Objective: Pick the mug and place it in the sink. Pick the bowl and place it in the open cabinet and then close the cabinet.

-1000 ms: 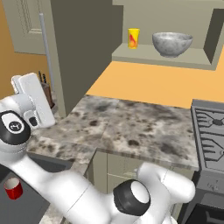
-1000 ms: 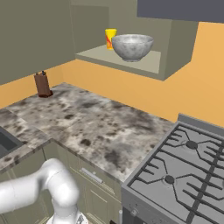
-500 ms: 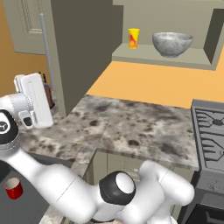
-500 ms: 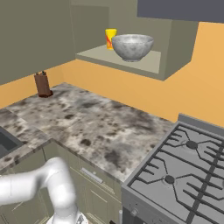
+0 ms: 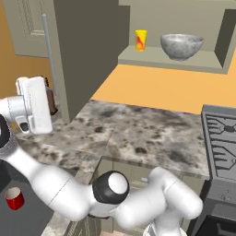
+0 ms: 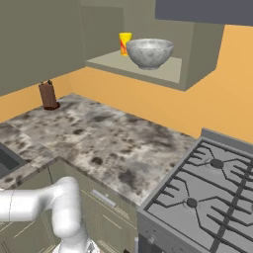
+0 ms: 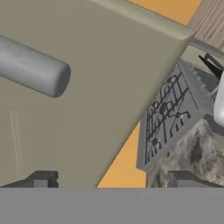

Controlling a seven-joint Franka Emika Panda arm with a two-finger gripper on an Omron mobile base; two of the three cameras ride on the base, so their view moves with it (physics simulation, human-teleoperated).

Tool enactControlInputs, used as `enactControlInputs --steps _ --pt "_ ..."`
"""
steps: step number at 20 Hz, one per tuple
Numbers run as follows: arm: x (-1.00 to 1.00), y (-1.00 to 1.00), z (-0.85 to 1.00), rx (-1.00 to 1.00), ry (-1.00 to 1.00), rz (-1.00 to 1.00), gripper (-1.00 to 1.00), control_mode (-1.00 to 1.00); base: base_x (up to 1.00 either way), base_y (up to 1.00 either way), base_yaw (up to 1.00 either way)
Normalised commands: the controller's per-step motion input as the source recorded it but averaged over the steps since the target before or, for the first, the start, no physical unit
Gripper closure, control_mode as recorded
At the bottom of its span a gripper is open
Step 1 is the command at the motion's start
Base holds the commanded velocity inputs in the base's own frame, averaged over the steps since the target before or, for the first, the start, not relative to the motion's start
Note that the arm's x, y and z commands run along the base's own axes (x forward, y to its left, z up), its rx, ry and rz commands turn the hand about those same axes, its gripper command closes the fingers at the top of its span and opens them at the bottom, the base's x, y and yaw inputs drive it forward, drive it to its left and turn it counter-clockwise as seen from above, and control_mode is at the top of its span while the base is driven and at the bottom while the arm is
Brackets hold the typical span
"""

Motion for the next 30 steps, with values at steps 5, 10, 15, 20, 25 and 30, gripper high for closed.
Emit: enactControlInputs --steps 5,10,15,20,25,30 --pt "-0.06 -0.01 0.0 0.0 -0.19 -0.12 -1.0 -1.0 0.0 0.0 0.0" --pt "-0.26 -0.1 0.08 0.0 -0.25 -0.03 -1.0 -1.0 0.0 0.0 0.0" --pt "-0.18 -0.19 0.05 0.0 -0.19 -0.03 -1.0 -1.0 0.0 0.0 0.0" --pt "-0.01 -0.42 0.0 0.04 -0.08 0.0 -1.0 -1.0 0.0 0.0 0.0" --pt "-0.08 -0.56 0.0 0.07 -0.06 0.0 -1.0 -1.0 0.0 0.0 0.0" --pt "-0.66 -0.88 0.0 0.15 -0.15 0.0 -1.0 -1.0 0.0 0.0 0.0"
